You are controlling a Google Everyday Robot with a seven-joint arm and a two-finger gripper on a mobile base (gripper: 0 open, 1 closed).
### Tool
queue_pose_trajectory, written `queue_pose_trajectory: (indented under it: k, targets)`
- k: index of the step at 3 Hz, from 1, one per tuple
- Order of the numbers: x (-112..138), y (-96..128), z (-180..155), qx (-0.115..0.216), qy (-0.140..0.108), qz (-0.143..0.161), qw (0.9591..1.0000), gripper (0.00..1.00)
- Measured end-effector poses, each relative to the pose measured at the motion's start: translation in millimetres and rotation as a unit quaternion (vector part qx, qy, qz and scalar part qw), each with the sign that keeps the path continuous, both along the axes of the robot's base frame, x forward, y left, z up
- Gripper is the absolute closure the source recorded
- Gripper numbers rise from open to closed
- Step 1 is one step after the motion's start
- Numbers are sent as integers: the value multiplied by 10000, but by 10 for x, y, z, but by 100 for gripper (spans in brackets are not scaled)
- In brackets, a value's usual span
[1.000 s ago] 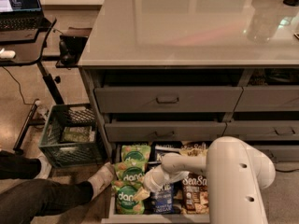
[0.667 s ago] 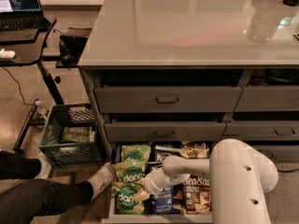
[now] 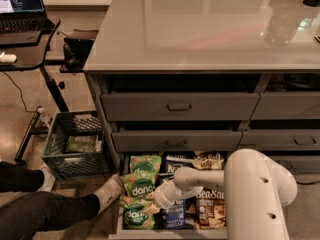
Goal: Pick green rice chip bag from bottom drawer and place on counter
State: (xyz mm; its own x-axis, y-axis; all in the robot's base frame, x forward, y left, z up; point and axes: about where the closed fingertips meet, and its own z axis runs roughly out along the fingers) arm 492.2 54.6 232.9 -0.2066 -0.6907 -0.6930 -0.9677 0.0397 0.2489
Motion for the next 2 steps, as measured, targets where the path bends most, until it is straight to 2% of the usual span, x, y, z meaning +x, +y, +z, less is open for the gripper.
queue_pose_trajectory:
  k: [1, 2]
  targets:
    - [-84, 6, -13, 219, 15, -1, 9998, 100]
    - [-201, 56, 290, 531, -205, 118, 9983, 100]
